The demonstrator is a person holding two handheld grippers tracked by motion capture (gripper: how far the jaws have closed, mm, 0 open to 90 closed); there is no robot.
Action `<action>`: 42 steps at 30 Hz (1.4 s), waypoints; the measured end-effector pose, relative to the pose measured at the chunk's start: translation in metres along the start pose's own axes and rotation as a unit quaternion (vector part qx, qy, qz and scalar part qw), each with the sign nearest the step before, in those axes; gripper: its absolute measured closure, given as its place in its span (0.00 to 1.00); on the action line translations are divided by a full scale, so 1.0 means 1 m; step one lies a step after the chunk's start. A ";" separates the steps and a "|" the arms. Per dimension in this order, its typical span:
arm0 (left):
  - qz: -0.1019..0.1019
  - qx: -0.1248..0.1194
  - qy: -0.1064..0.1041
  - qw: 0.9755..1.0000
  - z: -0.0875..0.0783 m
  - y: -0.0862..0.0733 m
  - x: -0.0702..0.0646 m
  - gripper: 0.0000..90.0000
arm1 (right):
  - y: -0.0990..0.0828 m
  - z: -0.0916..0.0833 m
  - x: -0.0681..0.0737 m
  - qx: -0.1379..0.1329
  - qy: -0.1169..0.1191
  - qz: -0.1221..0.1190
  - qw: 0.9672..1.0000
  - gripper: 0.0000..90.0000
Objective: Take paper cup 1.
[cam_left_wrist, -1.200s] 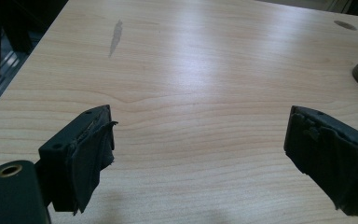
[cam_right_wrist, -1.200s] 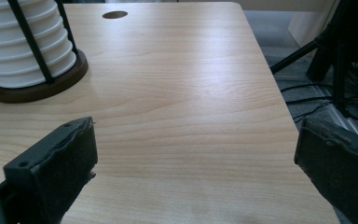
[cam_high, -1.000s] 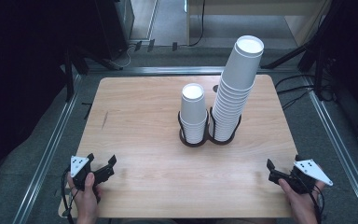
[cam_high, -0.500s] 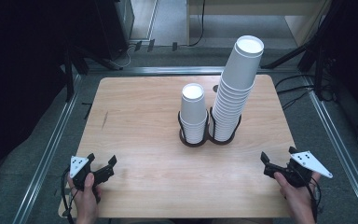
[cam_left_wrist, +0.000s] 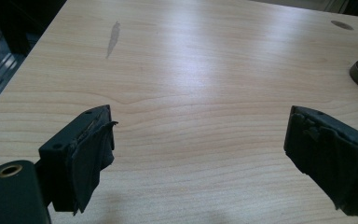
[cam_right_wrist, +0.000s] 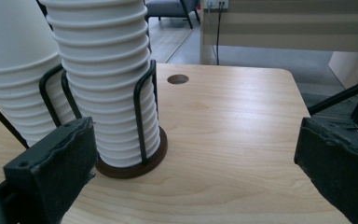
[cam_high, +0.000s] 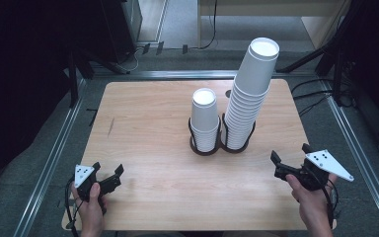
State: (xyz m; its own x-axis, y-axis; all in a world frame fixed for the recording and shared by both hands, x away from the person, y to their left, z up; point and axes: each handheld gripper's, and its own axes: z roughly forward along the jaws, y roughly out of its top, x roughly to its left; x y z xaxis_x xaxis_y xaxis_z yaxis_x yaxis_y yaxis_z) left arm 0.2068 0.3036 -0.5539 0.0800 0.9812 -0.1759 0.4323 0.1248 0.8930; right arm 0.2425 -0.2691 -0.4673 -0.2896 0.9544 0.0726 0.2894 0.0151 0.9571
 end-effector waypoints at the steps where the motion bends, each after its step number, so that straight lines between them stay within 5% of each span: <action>1: 0.001 0.000 0.000 1.000 0.000 0.000 0.000 0.09 | 0.002 0.000 0.001 -0.001 0.001 -0.001 1.000 0.00; 35: 0.015 0.002 0.004 1.000 0.001 0.000 -0.003 0.09 | 0.068 0.006 0.043 -0.032 0.045 -0.025 0.998 0.00; 42: 0.039 0.006 0.019 0.999 0.000 0.001 -0.008 0.09 | 0.082 0.009 0.051 -0.040 0.053 -0.023 0.998 0.00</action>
State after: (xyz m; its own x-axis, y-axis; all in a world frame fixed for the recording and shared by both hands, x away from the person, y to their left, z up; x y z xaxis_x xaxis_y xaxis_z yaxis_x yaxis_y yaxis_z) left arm 0.2068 0.2959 -0.5512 0.0801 0.9926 -0.0910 0.4363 0.0472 0.8986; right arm 0.2592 -0.2167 -0.3875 -0.3963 0.9166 0.0523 0.2013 0.0312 0.9790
